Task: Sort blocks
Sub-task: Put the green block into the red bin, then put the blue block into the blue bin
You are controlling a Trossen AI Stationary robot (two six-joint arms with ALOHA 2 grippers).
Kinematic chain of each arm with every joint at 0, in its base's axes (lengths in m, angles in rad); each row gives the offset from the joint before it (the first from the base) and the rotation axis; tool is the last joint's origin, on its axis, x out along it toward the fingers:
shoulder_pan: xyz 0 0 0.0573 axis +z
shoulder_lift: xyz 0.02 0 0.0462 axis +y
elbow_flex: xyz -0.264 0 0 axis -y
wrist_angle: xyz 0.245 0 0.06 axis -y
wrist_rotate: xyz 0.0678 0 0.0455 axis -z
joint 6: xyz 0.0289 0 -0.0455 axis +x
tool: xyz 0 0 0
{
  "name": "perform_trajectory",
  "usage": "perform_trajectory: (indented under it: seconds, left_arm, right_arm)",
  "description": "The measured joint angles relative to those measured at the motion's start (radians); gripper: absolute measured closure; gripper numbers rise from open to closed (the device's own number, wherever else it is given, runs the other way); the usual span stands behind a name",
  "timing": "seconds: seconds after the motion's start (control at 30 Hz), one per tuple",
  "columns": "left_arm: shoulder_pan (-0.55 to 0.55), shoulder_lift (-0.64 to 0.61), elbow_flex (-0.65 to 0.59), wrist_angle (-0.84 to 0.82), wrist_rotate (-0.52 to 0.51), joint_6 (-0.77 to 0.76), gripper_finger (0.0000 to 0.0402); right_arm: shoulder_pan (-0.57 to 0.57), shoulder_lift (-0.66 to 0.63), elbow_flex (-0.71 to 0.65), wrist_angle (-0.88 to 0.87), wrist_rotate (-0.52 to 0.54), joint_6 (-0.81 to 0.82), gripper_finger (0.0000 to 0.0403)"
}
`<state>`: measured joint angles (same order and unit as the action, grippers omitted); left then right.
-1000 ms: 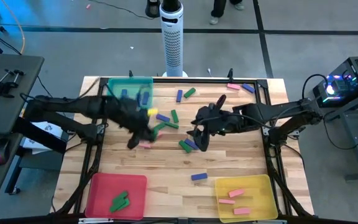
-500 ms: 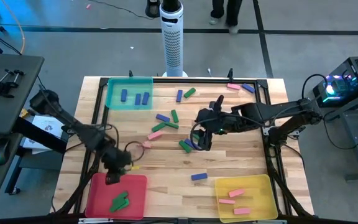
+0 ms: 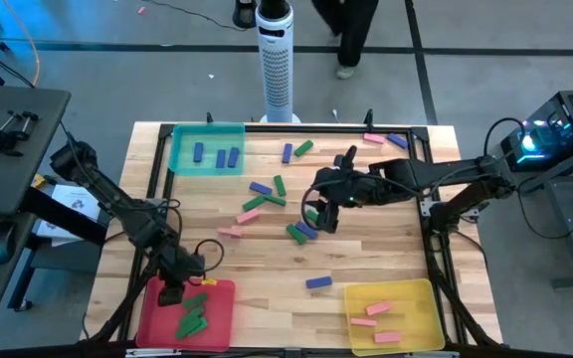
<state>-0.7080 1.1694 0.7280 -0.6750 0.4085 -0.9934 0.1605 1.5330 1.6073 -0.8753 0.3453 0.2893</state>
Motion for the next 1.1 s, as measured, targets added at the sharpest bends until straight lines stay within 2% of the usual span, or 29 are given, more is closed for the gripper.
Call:
perform_trajectory:
  seconds: [0.17,0.27,0.33,0.5,0.63,0.73,0.83,0.9,1.1]
  left_arm:
    - [0.017,-0.006,0.000,-0.002,0.061,-0.011,0.0183]
    - [0.046,-0.028,0.001,0.009,0.078,-0.027,0.0178]
    - [0.070,-0.048,0.011,0.032,0.055,-0.026,0.0179]
    - [0.147,-0.107,0.035,0.115,-0.129,0.020,0.0185]
    - [0.214,-0.143,0.043,0.166,-0.334,0.084,0.0186]
    - [0.263,-0.152,0.043,0.197,-0.468,0.144,0.0186]
    - [0.311,-0.149,0.043,0.220,-0.561,0.201,0.0186]
    - [0.341,-0.147,0.043,0.232,-0.588,0.219,0.0186]
    - [0.394,-0.147,0.043,0.232,-0.574,0.222,0.0186]
  right_arm:
    - [-0.004,0.000,0.000,0.000,0.000,0.000,0.0211]
    - [-0.005,0.000,0.000,0.000,-0.006,0.009,0.0211]
    - [-0.013,0.000,-0.006,0.008,-0.039,0.016,0.0211]
    - [-0.026,0.001,-0.157,0.142,-0.185,0.015,0.0211]
    - [0.008,0.002,-0.363,0.407,-0.412,-0.022,0.0211]
    - [0.062,0.011,-0.512,0.624,-0.544,-0.125,0.0211]
    - [0.123,0.044,-0.609,0.728,-0.527,-0.132,0.0211]
    - [0.156,0.078,-0.637,0.748,-0.504,-0.131,0.0210]
    - [0.212,0.212,-0.616,0.749,-0.458,-0.085,0.0209]
